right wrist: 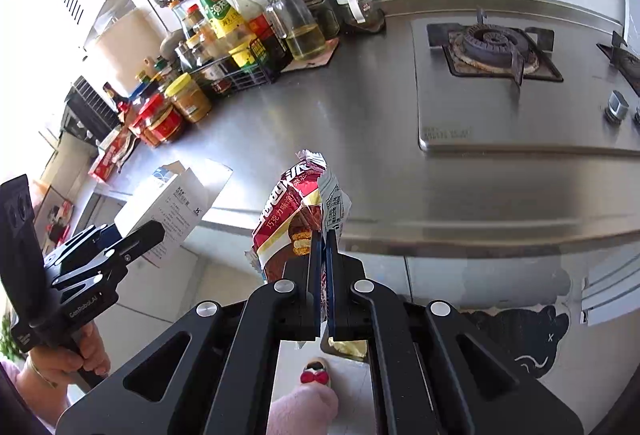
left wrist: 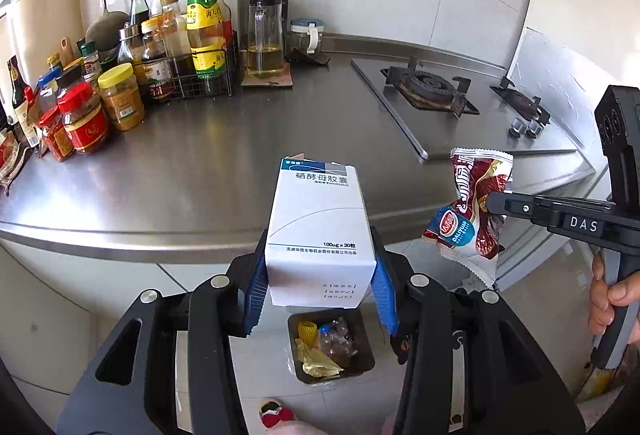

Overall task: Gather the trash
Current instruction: 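Carry the white box and red wrapper down toward the black bin, then open the left tool over the bin while the right tool releases the wrapper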

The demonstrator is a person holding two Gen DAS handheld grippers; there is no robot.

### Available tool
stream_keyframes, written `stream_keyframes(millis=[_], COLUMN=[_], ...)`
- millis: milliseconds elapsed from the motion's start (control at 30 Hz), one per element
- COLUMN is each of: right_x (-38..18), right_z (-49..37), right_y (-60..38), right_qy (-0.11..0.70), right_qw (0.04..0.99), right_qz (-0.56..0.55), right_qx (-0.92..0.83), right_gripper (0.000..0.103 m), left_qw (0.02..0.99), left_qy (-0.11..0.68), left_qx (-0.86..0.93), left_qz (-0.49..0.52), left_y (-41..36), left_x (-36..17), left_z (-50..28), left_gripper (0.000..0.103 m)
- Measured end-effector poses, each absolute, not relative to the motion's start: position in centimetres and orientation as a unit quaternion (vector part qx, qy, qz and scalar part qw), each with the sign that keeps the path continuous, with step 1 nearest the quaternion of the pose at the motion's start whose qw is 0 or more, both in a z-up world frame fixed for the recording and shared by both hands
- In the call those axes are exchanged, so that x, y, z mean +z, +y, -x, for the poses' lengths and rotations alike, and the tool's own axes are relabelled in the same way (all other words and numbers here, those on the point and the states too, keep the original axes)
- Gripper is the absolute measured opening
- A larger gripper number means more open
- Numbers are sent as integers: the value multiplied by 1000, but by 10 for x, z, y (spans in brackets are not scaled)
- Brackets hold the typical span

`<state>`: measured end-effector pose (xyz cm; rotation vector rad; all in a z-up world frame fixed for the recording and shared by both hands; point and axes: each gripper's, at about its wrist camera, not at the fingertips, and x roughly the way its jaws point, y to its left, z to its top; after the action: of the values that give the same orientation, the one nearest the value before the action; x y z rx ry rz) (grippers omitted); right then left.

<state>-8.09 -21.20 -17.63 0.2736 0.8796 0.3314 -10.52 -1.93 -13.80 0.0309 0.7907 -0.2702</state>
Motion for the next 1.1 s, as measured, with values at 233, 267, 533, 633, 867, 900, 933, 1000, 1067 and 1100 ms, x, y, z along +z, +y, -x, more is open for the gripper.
stream_keyframes(millis=[233,267,533,633,867,900,933,1000,1067,1100], right_x=[-241,-252,-338,-371,-442,-451,-460,-476,-492,-499], right_z=[103,105,99,88,60,56,53,47,40,37], right_y=[-205,-203,-189,-188,-181,-180,-179,-178,-177,-178], right_qy=[486,495,553,568,599,605,611,623,634,638], right_qw=[854,850,818,806,784,780,776,766,756,751], right_qz=[-112,-105,-102,-129,-150,-150,-150,-153,-161,-168], right_qx=[152,149,120,105,60,53,46,30,18,12], right_gripper=[4,4,4,4,4,4,4,4,4,4], left_qw=[884,880,838,825,802,799,796,790,784,782], left_qy=[445,454,528,548,582,587,592,601,610,612], left_qx=[-142,-141,-137,-139,-135,-132,-129,-122,-119,-118], left_qz=[-1,-1,5,8,1,-1,-4,-6,-4,-3], left_y=[-17,-17,-21,-24,-37,-39,-41,-44,-45,-45], left_x=[-193,-202,-291,-328,-407,-417,-427,-446,-461,-468], left_z=[133,135,128,118,97,95,92,88,85,84], left_gripper=[43,43,43,43,43,43,43,43,43,43])
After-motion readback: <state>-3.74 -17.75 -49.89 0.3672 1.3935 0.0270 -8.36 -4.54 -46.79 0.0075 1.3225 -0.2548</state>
